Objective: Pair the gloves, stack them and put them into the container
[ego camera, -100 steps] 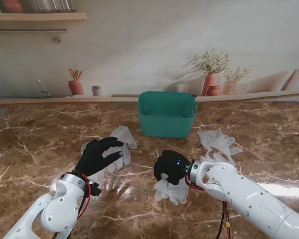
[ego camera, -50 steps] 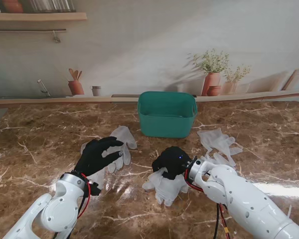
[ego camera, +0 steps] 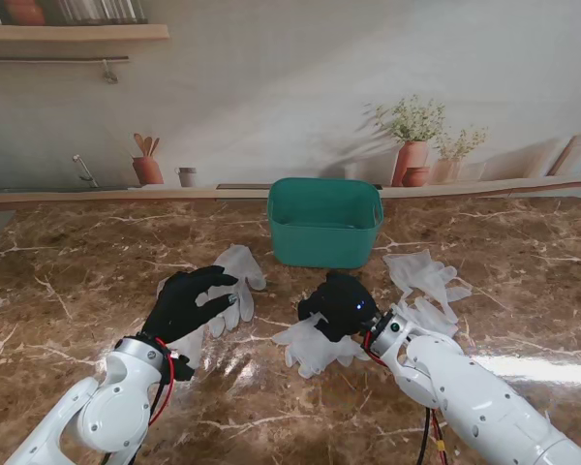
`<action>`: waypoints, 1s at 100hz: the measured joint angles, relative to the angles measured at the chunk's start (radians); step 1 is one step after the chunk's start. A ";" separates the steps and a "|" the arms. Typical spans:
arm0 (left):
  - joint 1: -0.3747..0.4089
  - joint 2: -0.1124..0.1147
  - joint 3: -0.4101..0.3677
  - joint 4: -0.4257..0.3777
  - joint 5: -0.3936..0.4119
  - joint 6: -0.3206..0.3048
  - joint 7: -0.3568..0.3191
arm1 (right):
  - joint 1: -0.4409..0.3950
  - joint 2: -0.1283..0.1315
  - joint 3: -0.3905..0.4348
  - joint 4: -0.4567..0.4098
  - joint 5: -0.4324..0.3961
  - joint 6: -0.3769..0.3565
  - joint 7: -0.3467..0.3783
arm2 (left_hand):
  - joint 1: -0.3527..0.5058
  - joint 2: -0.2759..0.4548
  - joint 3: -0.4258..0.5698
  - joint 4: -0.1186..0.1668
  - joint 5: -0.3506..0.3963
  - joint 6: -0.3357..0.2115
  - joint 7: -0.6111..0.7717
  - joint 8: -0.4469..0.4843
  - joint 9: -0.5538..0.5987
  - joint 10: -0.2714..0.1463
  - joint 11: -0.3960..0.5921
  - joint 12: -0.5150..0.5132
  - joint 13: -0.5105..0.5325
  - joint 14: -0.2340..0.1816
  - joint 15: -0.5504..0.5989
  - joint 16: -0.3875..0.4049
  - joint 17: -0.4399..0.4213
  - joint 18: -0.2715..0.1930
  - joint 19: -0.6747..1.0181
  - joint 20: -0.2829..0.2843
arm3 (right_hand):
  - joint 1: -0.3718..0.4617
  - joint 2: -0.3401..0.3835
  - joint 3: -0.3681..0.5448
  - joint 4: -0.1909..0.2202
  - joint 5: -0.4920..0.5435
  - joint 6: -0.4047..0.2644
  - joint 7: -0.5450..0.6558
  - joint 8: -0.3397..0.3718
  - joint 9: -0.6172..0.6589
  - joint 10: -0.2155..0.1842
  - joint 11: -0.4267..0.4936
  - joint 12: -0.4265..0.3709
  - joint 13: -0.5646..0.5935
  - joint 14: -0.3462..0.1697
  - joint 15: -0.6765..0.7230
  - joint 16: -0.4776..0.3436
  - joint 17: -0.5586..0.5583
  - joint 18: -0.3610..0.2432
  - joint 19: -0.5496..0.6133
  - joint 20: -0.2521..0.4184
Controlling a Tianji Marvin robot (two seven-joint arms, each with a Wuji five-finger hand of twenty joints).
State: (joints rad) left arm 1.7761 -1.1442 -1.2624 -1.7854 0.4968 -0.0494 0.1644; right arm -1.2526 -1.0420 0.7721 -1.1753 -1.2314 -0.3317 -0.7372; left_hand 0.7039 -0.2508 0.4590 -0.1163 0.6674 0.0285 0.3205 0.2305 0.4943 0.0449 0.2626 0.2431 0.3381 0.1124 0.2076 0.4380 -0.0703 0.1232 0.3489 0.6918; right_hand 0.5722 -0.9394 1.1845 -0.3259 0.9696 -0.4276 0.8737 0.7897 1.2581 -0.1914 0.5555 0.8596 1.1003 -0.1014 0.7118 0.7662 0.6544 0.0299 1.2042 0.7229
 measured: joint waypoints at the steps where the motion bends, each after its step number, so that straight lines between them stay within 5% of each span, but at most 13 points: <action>1: 0.000 0.000 0.000 0.000 0.000 0.000 0.000 | -0.002 0.002 -0.001 -0.001 -0.005 0.003 -0.005 | 0.000 0.000 0.000 0.000 0.000 0.000 0.000 0.000 0.000 0.000 0.000 0.000 0.000 0.000 0.000 0.000 0.000 0.000 0.000 0.000 | 0.000 0.000 0.000 0.000 0.000 0.000 0.000 0.000 0.000 0.000 0.000 0.001 0.000 0.000 0.000 0.000 0.000 0.000 0.000 0.000; 21: 0.000 0.000 0.001 0.000 -0.002 -0.004 0.000 | -0.062 0.036 0.022 -0.028 -0.076 0.033 -0.028 | 0.000 0.000 0.000 0.000 0.000 0.000 0.000 0.000 0.000 0.000 0.000 0.000 0.000 0.000 0.000 0.000 0.000 0.000 0.000 0.000 | 0.000 -0.013 0.007 0.000 0.000 0.000 0.000 0.002 -0.011 -0.002 0.012 0.003 -0.020 0.000 0.005 0.000 -0.021 0.001 0.000 0.000; 35: -0.001 0.000 0.003 0.001 -0.002 -0.006 0.000 | -0.124 0.049 0.071 -0.051 -0.094 0.033 -0.015 | 0.000 0.000 0.000 0.000 0.000 0.000 0.000 0.000 0.000 0.000 0.000 0.000 0.000 0.000 0.000 0.000 0.000 0.000 0.000 0.001 | -0.001 -0.029 0.015 0.000 0.000 0.000 0.001 -0.023 -0.143 -0.003 -0.034 0.003 -0.170 -0.021 -0.079 -0.047 -0.104 -0.012 -0.056 0.000; 46: -0.004 0.000 0.007 0.002 -0.002 -0.008 0.000 | -0.196 0.050 0.157 -0.098 -0.104 0.025 0.072 | 0.000 0.000 0.000 0.000 0.000 0.000 0.000 0.000 0.000 0.000 0.000 0.000 0.000 0.000 0.000 0.000 0.000 0.000 0.000 0.001 | -0.054 -0.016 0.012 0.000 -0.030 0.000 0.000 -0.034 -0.411 0.033 -0.159 -0.241 -0.393 -0.021 -0.246 -0.208 -0.242 -0.017 -0.204 0.000; 62: -0.008 0.000 0.010 0.003 -0.002 -0.009 0.001 | -0.273 0.051 0.248 -0.151 -0.099 -0.054 0.175 | 0.000 0.000 0.000 0.000 0.000 -0.001 0.000 0.000 0.000 0.000 0.000 0.000 0.000 0.000 0.000 0.000 0.000 0.000 0.000 0.001 | -0.225 0.060 -0.098 0.000 -0.063 0.015 -0.039 -0.048 -0.566 0.085 -0.309 -0.459 -0.516 0.042 -0.472 -0.382 -0.326 0.021 -0.386 -0.059; 75: -0.009 0.000 0.011 0.004 -0.002 -0.010 0.002 | -0.334 0.048 0.342 -0.234 -0.040 -0.148 0.432 | 0.000 0.000 0.000 0.000 0.000 -0.001 0.000 0.000 0.000 0.000 0.000 0.000 0.000 0.000 0.000 0.000 0.000 0.000 0.000 0.001 | -0.256 0.070 -0.105 0.022 -0.074 0.078 -0.141 -0.002 -0.684 0.135 -0.411 -0.595 -0.594 0.132 -0.567 -0.495 -0.353 0.078 -0.488 -0.123; 88: -0.011 0.000 0.012 0.006 -0.001 -0.012 0.002 | -0.335 0.052 0.326 -0.252 -0.026 -0.132 0.457 | 0.000 0.000 0.000 0.000 0.000 -0.001 0.000 0.000 0.000 0.000 0.000 0.000 0.000 0.000 0.000 0.000 0.000 0.000 0.000 0.001 | -0.218 -0.083 -0.032 0.041 -0.069 0.090 -0.163 0.051 -0.735 0.186 -0.437 -0.677 -0.573 0.215 -0.570 -0.531 -0.247 0.142 -0.460 -0.184; 100: -0.012 0.000 0.013 0.007 -0.002 -0.014 0.002 | -0.313 0.053 0.295 -0.243 -0.021 -0.103 0.446 | 0.000 0.000 0.000 0.000 0.000 -0.001 0.000 0.000 0.000 0.000 0.000 -0.002 0.000 0.000 0.000 0.000 0.000 0.000 0.000 0.001 | -0.175 -0.125 -0.037 -0.062 -0.063 0.086 -0.116 0.061 -0.699 0.207 -0.356 -0.689 -0.384 0.208 -0.485 -0.528 -0.076 0.126 -0.310 -0.211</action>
State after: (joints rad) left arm 1.7645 -1.1442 -1.2495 -1.7788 0.4953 -0.0635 0.1659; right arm -1.5655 -0.9892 1.0666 -1.4179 -1.2521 -0.4350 -0.2915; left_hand 0.7039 -0.2508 0.4590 -0.1162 0.6674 0.0279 0.3207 0.2305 0.4943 0.0444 0.2626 0.2412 0.3381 0.1124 0.2075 0.4380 -0.0704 0.1235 0.3488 0.6933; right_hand 0.3974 -1.0641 1.1473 -0.3874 0.9068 -0.3413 0.7573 0.8509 0.5593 0.0161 0.1991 0.1709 0.7162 0.1064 0.2265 0.2387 0.5782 0.1557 0.8944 0.5123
